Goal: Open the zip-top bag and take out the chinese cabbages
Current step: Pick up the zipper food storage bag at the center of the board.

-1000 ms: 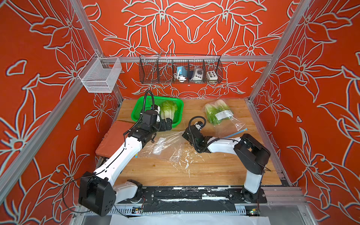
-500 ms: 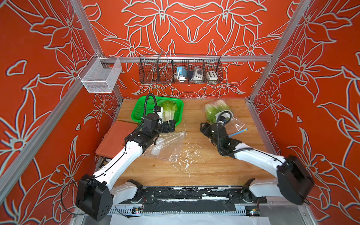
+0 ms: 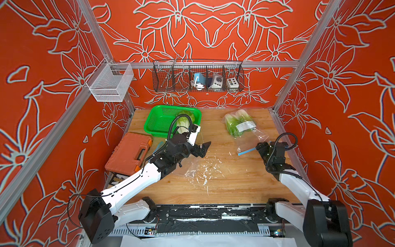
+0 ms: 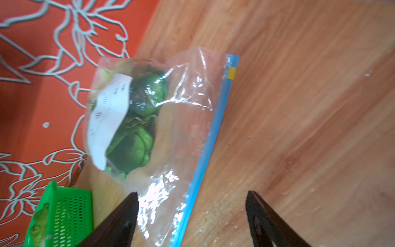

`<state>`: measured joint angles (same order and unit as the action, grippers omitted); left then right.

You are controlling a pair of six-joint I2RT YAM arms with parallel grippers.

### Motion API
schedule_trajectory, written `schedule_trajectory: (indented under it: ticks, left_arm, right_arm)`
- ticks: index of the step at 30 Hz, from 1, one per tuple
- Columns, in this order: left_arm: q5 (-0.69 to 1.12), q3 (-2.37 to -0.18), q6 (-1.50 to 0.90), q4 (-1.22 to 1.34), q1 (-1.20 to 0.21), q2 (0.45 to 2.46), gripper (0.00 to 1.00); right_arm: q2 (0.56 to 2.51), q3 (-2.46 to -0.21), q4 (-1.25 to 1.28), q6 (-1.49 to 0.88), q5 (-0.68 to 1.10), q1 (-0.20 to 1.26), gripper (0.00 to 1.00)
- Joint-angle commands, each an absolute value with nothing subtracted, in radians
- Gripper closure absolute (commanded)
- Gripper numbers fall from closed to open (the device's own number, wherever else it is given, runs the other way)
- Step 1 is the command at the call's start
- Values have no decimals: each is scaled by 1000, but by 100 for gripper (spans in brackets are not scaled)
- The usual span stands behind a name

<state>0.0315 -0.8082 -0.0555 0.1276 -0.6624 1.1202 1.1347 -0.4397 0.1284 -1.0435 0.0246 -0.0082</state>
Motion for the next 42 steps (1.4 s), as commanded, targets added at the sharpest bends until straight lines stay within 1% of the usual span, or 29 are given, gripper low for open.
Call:
schedule_trajectory:
  ticks: [1,3,11,13,14,15,16,17,18,19,27,30,32,33,36,42]
  left_arm:
    - [93,-778,24,205,-672,1083,1]
    - [94,-762,23,226,-674,1076,1]
    - [142,-684,59,321,-676,1043,1]
    - [153,-669,68,343,-675,1037,1]
    - [158,-665,73,345,-675,1036,1]
    - [165,-663,79,345,-676,1035,1]
    - [170,-663,83,345,-677,1035,1]
    - [173,-660,88,346,-676,1035,1]
    - [180,-656,94,352,-678,1034,1]
    - [190,-649,106,361,-678,1031,2]
    - [239,-597,163,445,-686,999,6]
    - [251,-592,163,470,-689,996,7]
    - [295,-581,177,497,-692,996,8]
    - [315,-576,182,512,-696,996,10]
    - [340,-574,187,530,-707,957,10]
    - [326,-562,217,552,-717,929,6]
  right_arm:
    - [1213,-423,192,-1072,163,-27,19]
    - [1266,-423,242,-1084,195,-29,20]
    - [1514,-484,424,-1061,338,-34,33]
    - [1575,-492,493,-1064,380,-35,46]
    - [1591,-495,518,-1064,395,-36,49]
    - [1603,-501,535,-1056,411,-36,54]
    - [1611,-512,539,-1040,425,-36,67]
    - [1610,-520,533,-1028,439,-36,77]
    - [1600,-523,524,-1021,443,-37,92]
    - [1583,-519,520,-1019,444,-35,100]
    - [1314,-520,357,-1003,446,-5,100]
    - [1206,-586,226,-954,383,66,100]
    - [1155,-634,156,-929,332,122,100]
    - [1133,-661,127,-919,307,152,100]
    - [1091,-725,92,-902,271,218,100]
    - [1045,-833,27,-891,270,284,100]
